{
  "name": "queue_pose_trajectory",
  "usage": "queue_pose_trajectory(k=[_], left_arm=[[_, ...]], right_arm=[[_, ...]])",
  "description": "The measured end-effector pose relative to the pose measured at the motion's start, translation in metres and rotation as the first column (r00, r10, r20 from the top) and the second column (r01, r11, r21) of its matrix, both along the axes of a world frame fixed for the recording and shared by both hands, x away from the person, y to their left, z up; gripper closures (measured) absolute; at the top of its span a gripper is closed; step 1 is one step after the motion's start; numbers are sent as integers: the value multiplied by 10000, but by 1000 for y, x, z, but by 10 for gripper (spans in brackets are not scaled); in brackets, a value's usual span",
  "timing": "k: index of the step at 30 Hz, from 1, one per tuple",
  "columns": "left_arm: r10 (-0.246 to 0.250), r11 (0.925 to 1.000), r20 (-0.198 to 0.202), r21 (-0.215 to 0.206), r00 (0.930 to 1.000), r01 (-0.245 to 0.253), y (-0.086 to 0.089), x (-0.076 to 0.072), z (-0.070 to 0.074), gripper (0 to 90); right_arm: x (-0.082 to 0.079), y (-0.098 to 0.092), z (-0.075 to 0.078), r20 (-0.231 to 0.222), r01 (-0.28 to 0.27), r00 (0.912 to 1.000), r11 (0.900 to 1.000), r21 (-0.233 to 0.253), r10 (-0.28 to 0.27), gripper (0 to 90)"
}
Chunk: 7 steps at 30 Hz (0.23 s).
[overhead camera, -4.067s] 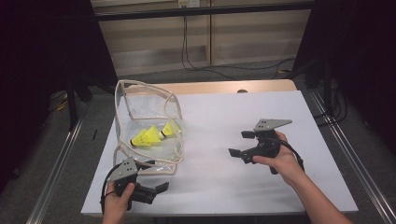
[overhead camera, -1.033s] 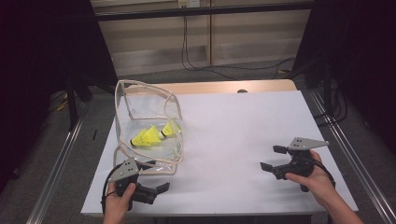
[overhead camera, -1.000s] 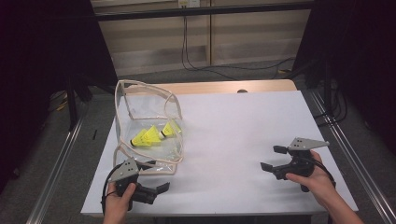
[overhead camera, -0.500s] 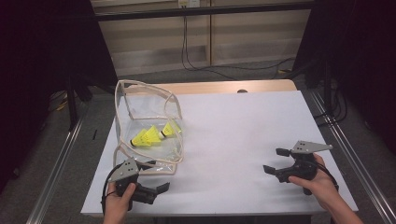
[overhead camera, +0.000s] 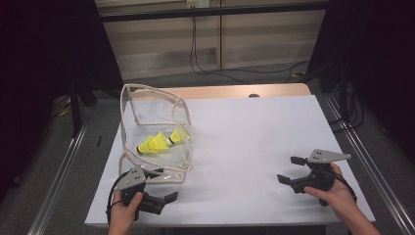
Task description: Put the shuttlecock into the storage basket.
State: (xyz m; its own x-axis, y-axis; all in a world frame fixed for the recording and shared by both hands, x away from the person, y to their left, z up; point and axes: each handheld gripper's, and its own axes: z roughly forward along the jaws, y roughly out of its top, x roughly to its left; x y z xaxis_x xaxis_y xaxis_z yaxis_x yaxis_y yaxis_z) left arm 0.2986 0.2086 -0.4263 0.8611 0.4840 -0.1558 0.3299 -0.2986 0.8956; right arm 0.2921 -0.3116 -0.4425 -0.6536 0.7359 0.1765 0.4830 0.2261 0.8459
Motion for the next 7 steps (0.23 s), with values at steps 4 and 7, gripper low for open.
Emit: queue_pose_trajectory(k=[4, 7], left_arm=[[-19, 10000, -4, 3, 10000, 19, -1, 0, 0, 29], [-11, 10000, 2, 34, 10000, 11, -1, 0, 0, 27]], right_arm=[[0, -1, 0, 78, 49, 10000, 10000, 28, -49, 81], [0, -1, 0, 105, 86, 9999, 10000, 51, -86, 80]])
